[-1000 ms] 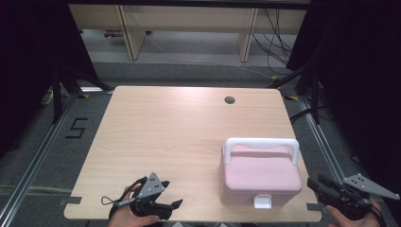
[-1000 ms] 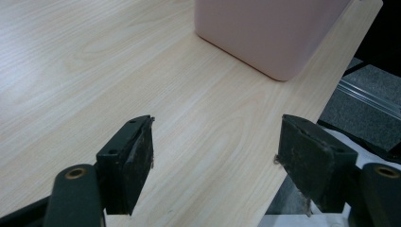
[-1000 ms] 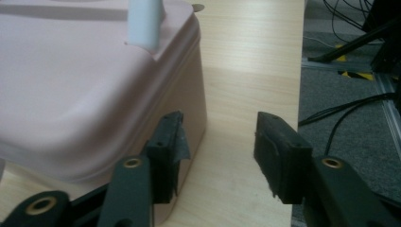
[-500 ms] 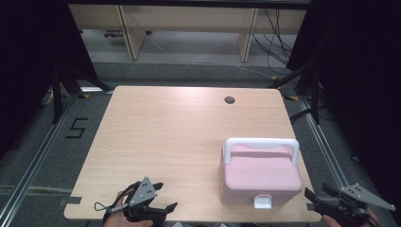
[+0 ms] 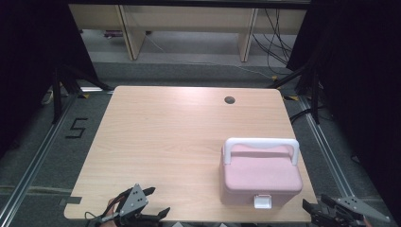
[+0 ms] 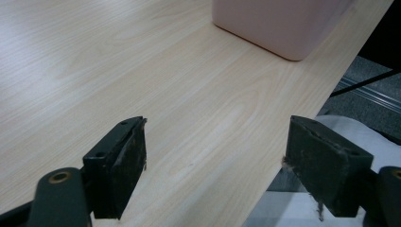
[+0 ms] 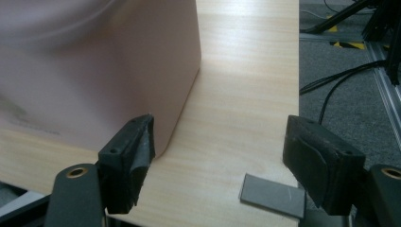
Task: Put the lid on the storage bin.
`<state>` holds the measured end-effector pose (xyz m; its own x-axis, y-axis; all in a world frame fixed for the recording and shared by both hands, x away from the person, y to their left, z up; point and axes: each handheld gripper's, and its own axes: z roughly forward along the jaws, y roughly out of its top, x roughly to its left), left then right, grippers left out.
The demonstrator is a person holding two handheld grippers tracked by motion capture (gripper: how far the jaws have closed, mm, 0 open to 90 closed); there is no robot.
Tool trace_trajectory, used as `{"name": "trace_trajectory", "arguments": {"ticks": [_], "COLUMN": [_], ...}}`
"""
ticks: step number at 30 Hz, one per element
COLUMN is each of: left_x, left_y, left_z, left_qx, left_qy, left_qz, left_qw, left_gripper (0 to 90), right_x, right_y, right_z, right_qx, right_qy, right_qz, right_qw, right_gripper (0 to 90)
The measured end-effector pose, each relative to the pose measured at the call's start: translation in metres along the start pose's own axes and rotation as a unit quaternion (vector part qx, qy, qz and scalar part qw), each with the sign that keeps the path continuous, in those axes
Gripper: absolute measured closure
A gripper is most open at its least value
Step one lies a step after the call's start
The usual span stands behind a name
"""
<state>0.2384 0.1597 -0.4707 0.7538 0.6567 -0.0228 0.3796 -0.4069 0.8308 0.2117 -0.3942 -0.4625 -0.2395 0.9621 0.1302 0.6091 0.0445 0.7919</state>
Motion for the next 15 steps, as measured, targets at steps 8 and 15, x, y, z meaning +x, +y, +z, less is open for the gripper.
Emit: {"name": "trace_trajectory", "arguments": {"ticks": [8,15], "left_x": [-0.004,-0.008], "left_y": [-0.006,-0.007], "left_z": [-0.004,-0.004], "left_qx": [-0.004,-0.003], "left_qy": [-0.001,-0.005], "left_qz": [-0.002,0.003], "left_qw": [1.0000,1.0000], "left_gripper": [20.4,20.3], "right_x": [0.000,-0.001], "right_y": [-0.010,-0.018], "right_z": [0.000,0.002], "right_qx": [-0.001,0.010], "right_qy": [-0.002,0.001], "right_qz": [-0.025,-0.038], "right_qw": [0.9997,0.9992], "right_gripper": [26.6,24.8]}}
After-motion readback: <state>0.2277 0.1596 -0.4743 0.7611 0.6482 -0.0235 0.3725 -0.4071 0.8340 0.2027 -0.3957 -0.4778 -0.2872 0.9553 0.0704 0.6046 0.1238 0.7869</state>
